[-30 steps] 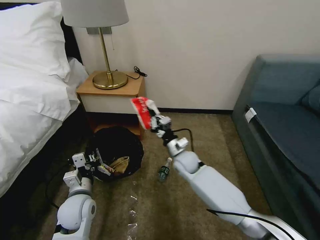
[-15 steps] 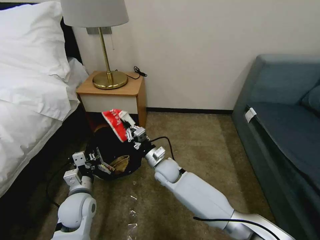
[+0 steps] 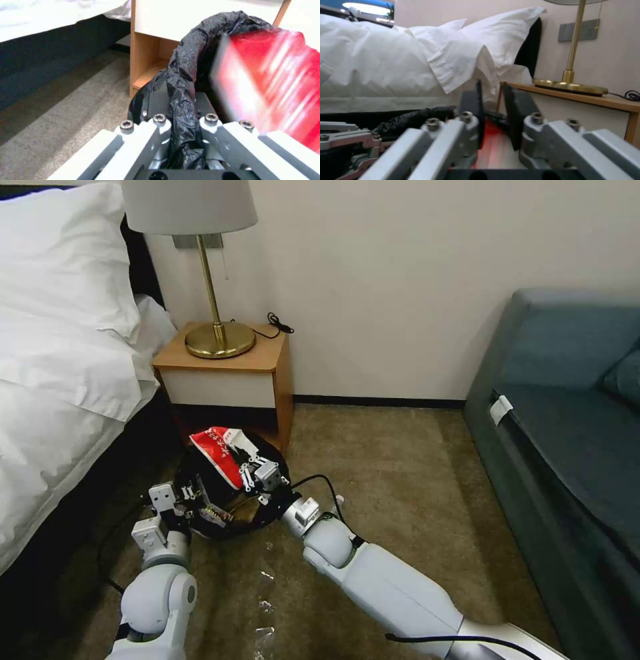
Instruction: Pick up the trash bin, then pick up the garbage on the floor and place it into the trash bin.
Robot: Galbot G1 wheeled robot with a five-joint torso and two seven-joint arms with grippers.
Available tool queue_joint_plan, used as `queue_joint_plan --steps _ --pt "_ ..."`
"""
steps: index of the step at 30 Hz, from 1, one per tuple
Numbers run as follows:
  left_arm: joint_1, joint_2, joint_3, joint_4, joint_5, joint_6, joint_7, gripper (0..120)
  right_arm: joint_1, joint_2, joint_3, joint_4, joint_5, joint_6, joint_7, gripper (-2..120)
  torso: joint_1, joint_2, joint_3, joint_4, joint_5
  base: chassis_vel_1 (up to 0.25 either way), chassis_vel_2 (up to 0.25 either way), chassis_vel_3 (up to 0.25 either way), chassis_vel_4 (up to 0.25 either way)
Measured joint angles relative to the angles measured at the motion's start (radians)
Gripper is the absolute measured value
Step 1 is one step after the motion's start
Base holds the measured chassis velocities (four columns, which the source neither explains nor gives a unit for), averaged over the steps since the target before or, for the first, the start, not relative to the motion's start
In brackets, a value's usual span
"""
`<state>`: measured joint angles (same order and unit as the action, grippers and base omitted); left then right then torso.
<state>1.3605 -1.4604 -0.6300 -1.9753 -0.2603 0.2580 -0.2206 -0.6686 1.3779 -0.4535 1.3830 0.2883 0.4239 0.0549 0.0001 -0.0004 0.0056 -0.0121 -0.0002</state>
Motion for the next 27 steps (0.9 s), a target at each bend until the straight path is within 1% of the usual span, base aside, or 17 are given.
queue_joint_plan --steps 1,2,3,4,7,10,11,12,13,14,15,16,18,19,20,21,27 --pt "0.0 0.0 -0.001 0.0 0.001 0.0 0.0 4 0.0 0.0 -0.002 0.004 0.0 -0.002 0.0 30 0.0 0.0 0.0 0.0 0.0 0.0 0.0 0.0 0.0" --pt "0.0 0.0 -0.001 0.0 0.001 0.0 0.0 4 0.0 0.0 -0.002 0.004 0.0 -0.002 0.0 30 0.0 0.0 0.0 0.0 0.0 0.0 0.0 0.0 0.0" --pt "0.0 0.0 -0.002 -0.001 0.002 0.001 -0.001 4 0.0 0.0 -0.004 0.006 0.0 -0.003 -0.001 35 0.0 0.0 0.0 0.0 0.0 0.0 0.0 0.0 0.0" --pt "0.0 0.0 -0.002 -0.001 0.002 0.001 -0.001 4 0.0 0.0 -0.004 0.006 0.0 -0.003 -0.001 35 0.0 0.0 0.0 0.0 0.0 0.0 0.0 0.0 0.0" --pt "0.001 0.003 -0.006 -0.007 0.002 0.005 -0.001 4 0.0 0.002 -0.002 0.011 -0.002 -0.005 -0.001 50 0.0 0.0 0.0 0.0 0.0 0.0 0.0 0.0 0.0" --pt "0.001 0.007 -0.009 -0.009 0.002 0.008 -0.001 4 0.002 0.001 0.005 0.015 -0.002 -0.007 -0.001 54 0.0 0.0 0.0 0.0 0.0 0.0 0.0 0.0 0.0" --pt "0.001 0.015 -0.017 -0.011 -0.001 0.013 -0.001 4 0.004 -0.004 0.016 0.021 -0.002 -0.01 -0.001 62 0.0 0.0 0.0 0.0001 0.0001 0.0 0.0 0.0 0.0" --pt "0.001 0.023 -0.024 -0.011 -0.004 0.017 0.001 4 0.004 -0.01 0.026 0.027 -0.001 -0.014 -0.001 67 0.0 0.0 0.0 0.0001 0.0 0.0 0.0 0.0 0.0" --pt "0.0 0.028 -0.027 -0.01 -0.006 0.019 0.002 4 0.004 -0.013 0.033 0.03 -0.001 -0.016 -0.001 70 0.0 0.0 0.0 0.0001 0.0 0.0 0.0 0.0 0.0" --pt "0.0 0.028 -0.027 -0.01 -0.006 0.019 0.002 4 0.004 -0.013 0.033 0.03 -0.001 -0.016 -0.001 70 0.0 0.0 0.0 0.0001 0.0 0.0 0.0 0.0 0.0" --pt "-0.003 0.037 -0.035 -0.008 -0.018 0.025 0.006 4 0.004 -0.02 0.045 0.034 0.0 -0.018 -0.001 77 0.0 0.0 0.0 0.0001 0.0 0.0 0.0 0.0 0.0" --pt "-0.003 0.037 -0.035 -0.008 -0.018 0.025 0.006 4 0.004 -0.02 0.045 0.034 0.0 -0.018 -0.001 77 0.0 0.0 0.0 0.0001 0.0 0.0 0.0 0.0 0.0" --pt "-0.007 0.053 -0.041 0.0 -0.045 0.04 0.013 4 0.001 -0.029 0.073 0.042 0.002 -0.02 -0.002 88 0.0 0.0 0.0 0.0001 0.0001 0.0 0.0 0.0 0.0" --pt "-0.007 0.053 -0.041 0.0 -0.045 0.04 0.013 4 0.001 -0.029 0.073 0.042 0.002 -0.02 -0.002 88 0.0 0.0 0.0 0.0001 0.0001 0.0 0.0 0.0 0.0" --pt "-0.008 0.061 -0.044 0.004 -0.051 0.044 0.022 4 0.0 -0.035 0.091 0.045 0.002 -0.023 -0.003 93 0.0 0.0 0.0 0.0001 0.0 0.0 0.0 0.0 0.0" --pt "-0.008 0.068 -0.045 0.006 -0.054 0.048 0.031 4 -0.002 -0.042 0.111 0.047 0.002 -0.026 -0.006 94 0.0 0.0 0.0 0.0 0.0 0.0 0.0 0.0 0.0" --pt "0.004 0.088 -0.043 0.007 -0.067 0.055 0.069 4 -0.011 -0.072 0.186 0.034 -0.006 -0.041 -0.009 95 0.0 0.0 0.0 0.0 0.0001 0.0 0.0 0.0 0.0"
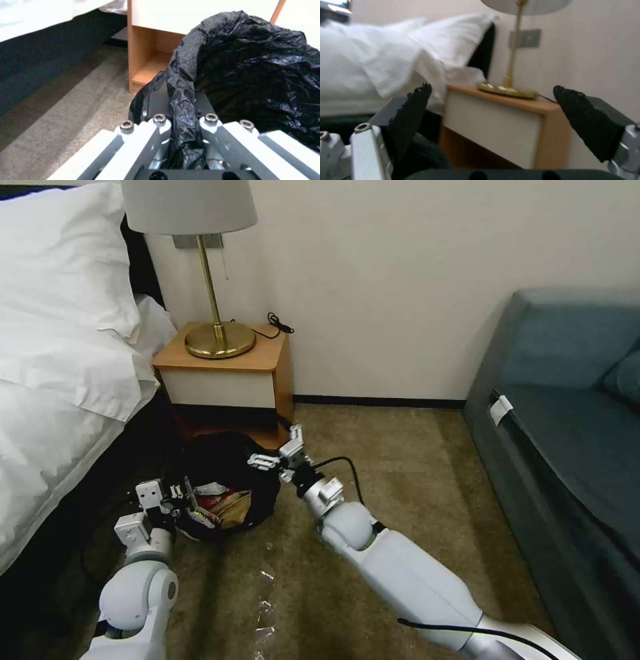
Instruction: Pick up the trash bin, then pick up the garbage on the floor and place it into the trash bin.
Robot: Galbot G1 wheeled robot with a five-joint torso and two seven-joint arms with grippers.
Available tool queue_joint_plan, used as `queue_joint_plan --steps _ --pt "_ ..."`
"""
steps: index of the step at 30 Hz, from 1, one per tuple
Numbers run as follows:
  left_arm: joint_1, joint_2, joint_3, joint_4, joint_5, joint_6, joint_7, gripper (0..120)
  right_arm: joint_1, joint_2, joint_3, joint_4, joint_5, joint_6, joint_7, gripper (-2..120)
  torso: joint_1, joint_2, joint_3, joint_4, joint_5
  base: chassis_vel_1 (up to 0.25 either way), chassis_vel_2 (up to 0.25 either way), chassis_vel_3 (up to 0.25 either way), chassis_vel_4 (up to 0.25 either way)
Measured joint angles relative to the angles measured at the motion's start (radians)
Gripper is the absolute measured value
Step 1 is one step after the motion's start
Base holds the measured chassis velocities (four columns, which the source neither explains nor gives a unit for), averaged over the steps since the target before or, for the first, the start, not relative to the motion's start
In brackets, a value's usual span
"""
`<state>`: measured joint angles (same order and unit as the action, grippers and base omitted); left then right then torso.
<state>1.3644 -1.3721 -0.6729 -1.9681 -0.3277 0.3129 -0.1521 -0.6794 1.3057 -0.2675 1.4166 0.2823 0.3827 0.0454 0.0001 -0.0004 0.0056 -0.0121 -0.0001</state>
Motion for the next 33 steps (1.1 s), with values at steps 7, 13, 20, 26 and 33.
queue_joint_plan --steps 7,13,20,26,33 --pt "0.009 0.029 -0.001 0.0 -0.003 0.001 0.039 4 -0.019 -0.024 0.092 -0.093 -0.056 -0.022 -0.001 96 0.0 0.0 0.0 0.0 0.0 0.0 0.0 0.0 0.0" --pt "0.01 0.053 -0.012 0.005 -0.006 0.001 0.064 4 -0.04 -0.04 0.152 -0.196 -0.086 -0.035 -0.061 96 0.0 0.0 0.0 0.0 0.0001 0.0 0.0 0.0 0.0" --pt "0.013 0.07 -0.023 0.016 -0.037 0.019 0.081 4 -0.004 0.006 0.184 -0.48 -0.104 -0.011 -0.236 100 0.0 0.0 0.0 0.0002 -0.0003 0.0 0.0 0.0 0.0" --pt "0.012 0.066 -0.031 0.017 -0.039 0.022 0.077 4 0.028 0.02 0.102 -0.532 0.066 -0.112 -0.194 100 0.0 0.0 0.0 0.0 -0.0002 0.0 0.0 0.0 0.0" --pt "0.014 0.06 -0.033 0.006 -0.034 0.022 0.076 4 0.061 0.025 -0.031 -0.458 0.328 -0.411 0.054 100 0.0 0.0 0.0 0.0 0.0 0.0 0.0 0.0 0.0"
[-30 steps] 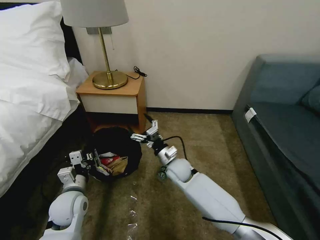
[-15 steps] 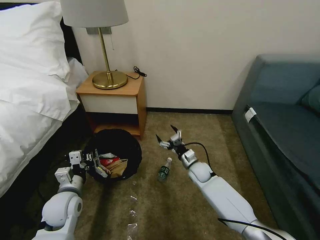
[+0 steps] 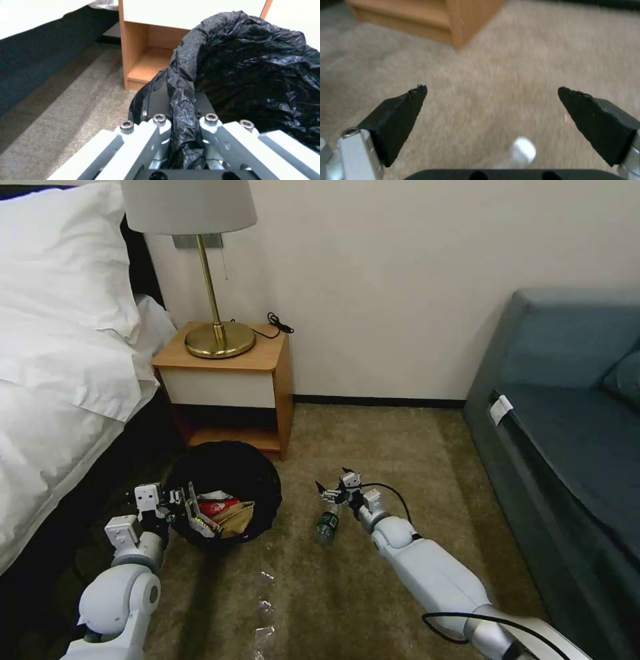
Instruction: Pick up the trash bin, then pick up the garbage on the floor and place it into the trash bin.
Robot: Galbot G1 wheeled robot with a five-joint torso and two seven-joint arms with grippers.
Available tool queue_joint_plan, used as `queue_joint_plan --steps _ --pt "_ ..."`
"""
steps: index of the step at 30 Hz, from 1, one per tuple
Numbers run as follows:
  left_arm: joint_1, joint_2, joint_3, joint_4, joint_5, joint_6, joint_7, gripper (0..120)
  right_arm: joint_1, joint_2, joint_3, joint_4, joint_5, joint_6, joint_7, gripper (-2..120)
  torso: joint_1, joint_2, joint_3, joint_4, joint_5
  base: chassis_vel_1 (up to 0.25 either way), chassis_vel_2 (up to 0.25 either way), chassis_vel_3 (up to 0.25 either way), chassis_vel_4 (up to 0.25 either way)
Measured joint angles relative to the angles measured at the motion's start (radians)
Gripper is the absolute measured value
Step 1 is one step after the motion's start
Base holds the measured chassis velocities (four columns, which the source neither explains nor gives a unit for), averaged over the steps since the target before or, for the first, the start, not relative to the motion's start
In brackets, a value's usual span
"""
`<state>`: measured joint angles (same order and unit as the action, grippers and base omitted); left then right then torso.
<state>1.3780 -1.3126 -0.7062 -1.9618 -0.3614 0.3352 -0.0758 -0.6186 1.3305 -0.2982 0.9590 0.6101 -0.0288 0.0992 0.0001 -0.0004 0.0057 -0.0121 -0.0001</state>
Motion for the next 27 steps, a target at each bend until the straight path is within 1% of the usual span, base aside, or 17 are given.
queue_joint_plan --steps 1,2,3,4,5,6,8,9,10,11,12,13,14,18,20,25,27 --pt "0.0 -0.001 0.001 -0.001 0.001 0.0 0.0 4 0.006 0.0 -0.011 0.016 0.039 -0.044 0.038 100 0.0 0.0 0.0 0.0 0.0 0.0 0.0 0.0 0.0" --pt "0.0 -0.001 0.001 -0.001 0.001 0.0 0.0 4 0.006 0.0 -0.011 0.016 0.039 -0.044 0.038 100 0.0 0.0 0.0 0.0 0.0 0.0 0.0 0.0 0.0" --pt "0.0 -0.005 0.003 -0.001 0.004 0.0 -0.001 4 0.021 0.002 -0.029 0.05 0.121 -0.124 0.117 100 0.0 0.0 0.0 0.0001 -0.0001 0.0 0.0 0.0 0.0" --pt "0.0 -0.01 0.007 -0.001 0.008 -0.001 -0.002 4 0.033 0.005 -0.038 0.072 0.18 -0.179 0.172 100 0.0 0.0 0.0 0.0002 -0.0002 0.0 0.0 0.0 0.0" --pt "0.0 -0.01 0.007 -0.001 0.008 -0.001 -0.002 4 0.033 0.005 -0.038 0.072 0.18 -0.179 0.172 100 0.0 0.0 0.0 0.0002 -0.0002 0.0 0.0 0.0 0.0" --pt "-0.001 -0.016 0.011 0.001 0.012 -0.002 -0.002 4 0.045 0.011 -0.043 0.097 0.236 -0.243 0.234 100 0.0 0.0 0.0 0.0002 -0.0001 0.0 0.0 0.0 0.0" --pt "-0.001 -0.018 0.013 0.002 0.013 -0.003 -0.002 4 0.047 0.012 -0.043 0.102 0.248 -0.259 0.25 100 0.0 0.0 0.0 0.0002 -0.0001 0.0 0.0 0.0 0.0" --pt "-0.002 -0.025 0.018 0.004 0.016 -0.005 -0.001 4 0.052 0.022 -0.038 0.128 0.297 -0.332 0.314 100 0.0 0.0 0.0 0.0001 -0.0002 0.0 0.0 0.0 0.0" --pt "-0.003 -0.028 0.02 0.005 0.018 -0.006 -0.001 4 0.051 0.029 -0.031 0.143 0.321 -0.381 0.356 100 0.0 0.0 0.0 0.0001 -0.0001 0.0 0.0 0.0 0.0" --pt "-0.003 -0.028 0.02 0.005 0.018 -0.006 -0.001 4 0.051 0.029 -0.031 0.143 0.321 -0.381 0.356 100 0.0 0.0 0.0 0.0001 -0.0001 0.0 0.0 0.0 0.0" --pt "-0.004 -0.029 0.02 0.005 0.02 -0.006 -0.002 4 0.048 0.034 -0.025 0.151 0.332 -0.411 0.381 100 0.0 0.0 0.0 0.0002 -0.0001 0.0 0.0 0.0 0.0" --pt "-0.004 -0.032 0.021 0.005 0.022 -0.007 -0.003 4 0.035 0.043 -0.01 0.161 0.341 -0.463 0.414 100 0.0 0.0 0.0 0.0002 -0.0001 0.0 0.0 0.0 0.0" --pt "-0.004 -0.033 0.021 0.005 0.023 -0.007 -0.004 4 0.025 0.047 -0.002 0.163 0.342 -0.486 0.424 100 0.0 0.0 0.0 0.0001 0.0 0.0 0.0 0.0 0.0" --pt "-0.002 -0.034 0.022 0.003 0.026 -0.007 -0.006 4 0.008 0.057 0.014 0.162 0.336 -0.51 0.433 100 0.0 0.0 0.0 0.0 -0.0001 0.0 0.0 0.0 0.0" --pt "0.0 -0.04 0.026 0.0 0.033 -0.007 -0.009 4 -0.005 0.073 0.032 0.143 0.323 -0.52 0.432 100 0.0 0.0 0.0 0.0001 0.0 0.0 0.0 0.0 0.0" --pt "0.001 -0.052 0.038 -0.002 0.044 -0.008 -0.01 4 -0.011 0.103 0.055 0.099 0.288 -0.514 0.42 100 0.0 0.0 0.0 0.0001 -0.0001 0.0 0.0 0.0 0.0" --pt "0.002 -0.06 0.045 -0.006 0.052 -0.009 -0.011 4 -0.013 0.126 0.071 0.067 0.26 -0.502 0.407 100 0.0 0.0 0.0 0.0001 -0.0001 0.0 0.0 0.0 0.0"
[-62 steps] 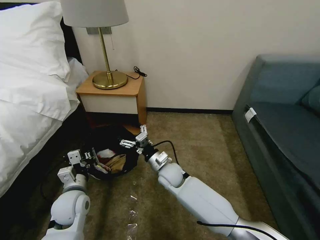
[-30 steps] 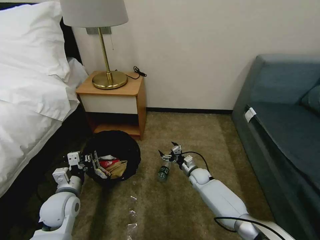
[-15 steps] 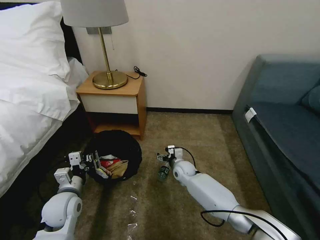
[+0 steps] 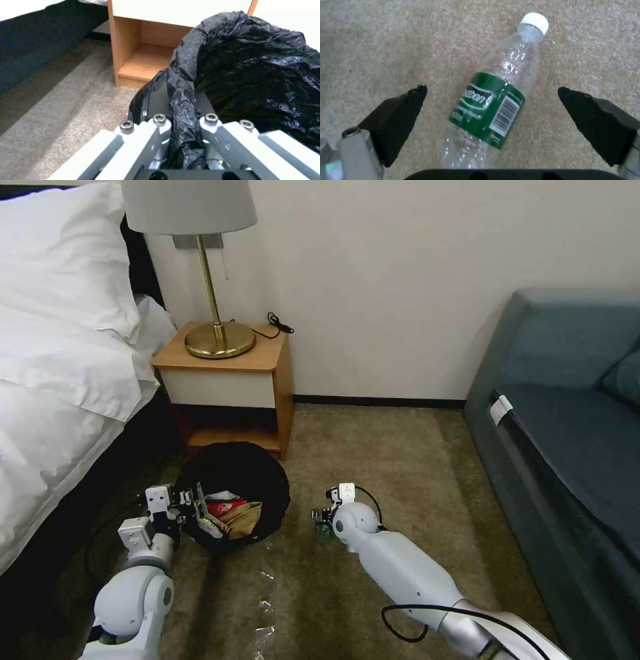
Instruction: Pick up the trash bin, then pick up the garbage on the floor and place it into the trash bin.
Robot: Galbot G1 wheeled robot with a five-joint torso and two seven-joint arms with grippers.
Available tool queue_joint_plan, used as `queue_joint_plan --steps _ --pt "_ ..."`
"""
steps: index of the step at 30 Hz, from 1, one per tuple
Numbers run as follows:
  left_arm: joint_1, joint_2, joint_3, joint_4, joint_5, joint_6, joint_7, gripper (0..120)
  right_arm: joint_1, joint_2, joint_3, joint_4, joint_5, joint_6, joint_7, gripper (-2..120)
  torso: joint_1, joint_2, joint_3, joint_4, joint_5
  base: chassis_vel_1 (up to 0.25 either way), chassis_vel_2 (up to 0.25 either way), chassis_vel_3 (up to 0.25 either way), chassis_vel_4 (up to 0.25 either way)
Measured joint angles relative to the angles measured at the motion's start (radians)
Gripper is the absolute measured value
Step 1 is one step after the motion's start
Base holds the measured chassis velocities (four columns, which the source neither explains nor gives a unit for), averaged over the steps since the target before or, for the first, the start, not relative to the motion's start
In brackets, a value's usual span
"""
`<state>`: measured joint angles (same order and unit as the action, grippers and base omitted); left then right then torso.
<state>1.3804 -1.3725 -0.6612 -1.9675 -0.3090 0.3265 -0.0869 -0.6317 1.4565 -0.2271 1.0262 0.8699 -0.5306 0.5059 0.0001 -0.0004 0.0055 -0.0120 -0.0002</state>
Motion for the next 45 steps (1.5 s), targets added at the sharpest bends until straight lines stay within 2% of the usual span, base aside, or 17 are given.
queue_joint_plan --steps 12,14,15,16,19,20,22,23,25,26,27,28,31,34,36,41,45 --pt "0.016 -0.012 -0.006 -0.015 0.018 -0.001 -0.007 4 -0.017 0.101 0.062 -0.147 -0.15 0.105 -0.086 98 0.0 0.0 0.0 0.0001 0.0 0.0 0.0 0.0 0.0" --pt "0.017 -0.014 -0.006 -0.017 0.02 -0.002 -0.007 4 -0.021 0.107 0.071 -0.167 -0.172 0.12 -0.1 93 0.0 0.0 0.0 0.0001 0.0 0.0 0.0 0.0 0.0" --pt "0.018 -0.015 -0.007 -0.02 0.02 -0.002 -0.006 4 -0.026 0.111 0.082 -0.19 -0.2 0.137 -0.119 88 0.0 0.0 0.0 0.0001 0.0 0.0 0.0 0.0 0.0" --pt "0.018 -0.015 -0.007 -0.02 0.02 -0.002 -0.006 4 -0.026 0.111 0.082 -0.19 -0.2 0.137 -0.119 88 0.0 0.0 0.0 0.0001 0.0 0.0 0.0 0.0 0.0" --pt "0.019 -0.015 -0.01 -0.021 0.021 -0.002 -0.006 4 -0.043 0.11 0.11 -0.231 -0.263 0.18 -0.169 71 0.0 0.0 0.0 0.0 0.0 0.0 0.0 0.0 0.0" --pt "0.019 -0.015 -0.01 -0.021 0.021 -0.002 -0.006 4 -0.043 0.11 0.11 -0.231 -0.263 0.18 -0.169 71 0.0 0.0 0.0 0.0 0.0 0.0 0.0 0.0 0.0" --pt "0.018 -0.015 -0.01 -0.021 0.021 -0.002 -0.006 4 -0.048 0.11 0.124 -0.249 -0.287 0.2 -0.19 61 0.0 0.0 0.0 0.0 0.0 0.0 0.0 0.0 0.0" --pt "0.018 -0.015 -0.01 -0.021 0.021 -0.002 -0.006 4 -0.048 0.11 0.124 -0.249 -0.287 0.2 -0.19 61 0.0 0.0 0.0 0.0 0.0 0.0 0.0 0.0 0.0" --pt "0.015 -0.014 -0.01 -0.019 0.02 -0.002 -0.006 4 -0.048 0.112 0.13 -0.258 -0.299 0.212 -0.201 51 0.0 0.0 0.0 -0.0001 0.0 0.0 0.0 0.0 0.0" --pt "0.015 -0.014 -0.01 -0.019 0.02 -0.002 -0.006 4 -0.048 0.112 0.13 -0.258 -0.299 0.212 -0.201 51 0.0 0.0 0.0 -0.0001 0.0 0.0 0.0 0.0 0.0" --pt "0.013 -0.013 -0.01 -0.018 0.019 -0.002 -0.006 4 -0.047 0.112 0.131 -0.26 -0.302 0.217 -0.205 45 0.0 0.0 0.0 0.0 0.0 0.0 0.0 0.0 0.0" --pt "0.013 -0.013 -0.01 -0.018 0.019 -0.002 -0.006 4 -0.047 0.112 0.131 -0.26 -0.302 0.217 -0.205 45 0.0 0.0 0.0 0.0 0.0 0.0 0.0 0.0 0.0" --pt "0.011 -0.011 -0.013 -0.014 0.016 -0.002 -0.006 4 -0.039 0.112 0.13 -0.262 -0.308 0.228 -0.208 32 0.0 0.0 0.0 0.0 0.0 0.0 0.0 0.0 0.0" --pt "0.01 -0.01 -0.014 -0.012 0.015 -0.004 -0.005 4 -0.037 0.111 0.13 -0.262 -0.31 0.233 -0.209 28 0.0 0.0 0.0 0.0 0.0 0.0 0.0 0.0 0.0" --pt "0.01 -0.009 -0.017 -0.008 0.015 -0.006 -0.003 4 -0.037 0.106 0.13 -0.26 -0.317 0.244 -0.209 22 0.0 0.0 0.0 0.0 0.0 0.0 0.0 0.0 0.0" --pt "0.009 -0.007 -0.018 -0.007 0.01 -0.006 -0.002 4 -0.031 0.089 0.152 -0.23 -0.321 0.27 -0.205 21 0.0 0.0 0.0 0.0 0.0001 0.0 0.0 0.0 0.0" --pt "0.008 -0.003 -0.02 -0.005 0.005 -0.008 -0.001 4 -0.022 0.058 0.177 -0.165 -0.326 0.326 -0.201 21 0.0 0.0 0.0 0.0 0.0003 0.0 0.0 0.0 0.0"
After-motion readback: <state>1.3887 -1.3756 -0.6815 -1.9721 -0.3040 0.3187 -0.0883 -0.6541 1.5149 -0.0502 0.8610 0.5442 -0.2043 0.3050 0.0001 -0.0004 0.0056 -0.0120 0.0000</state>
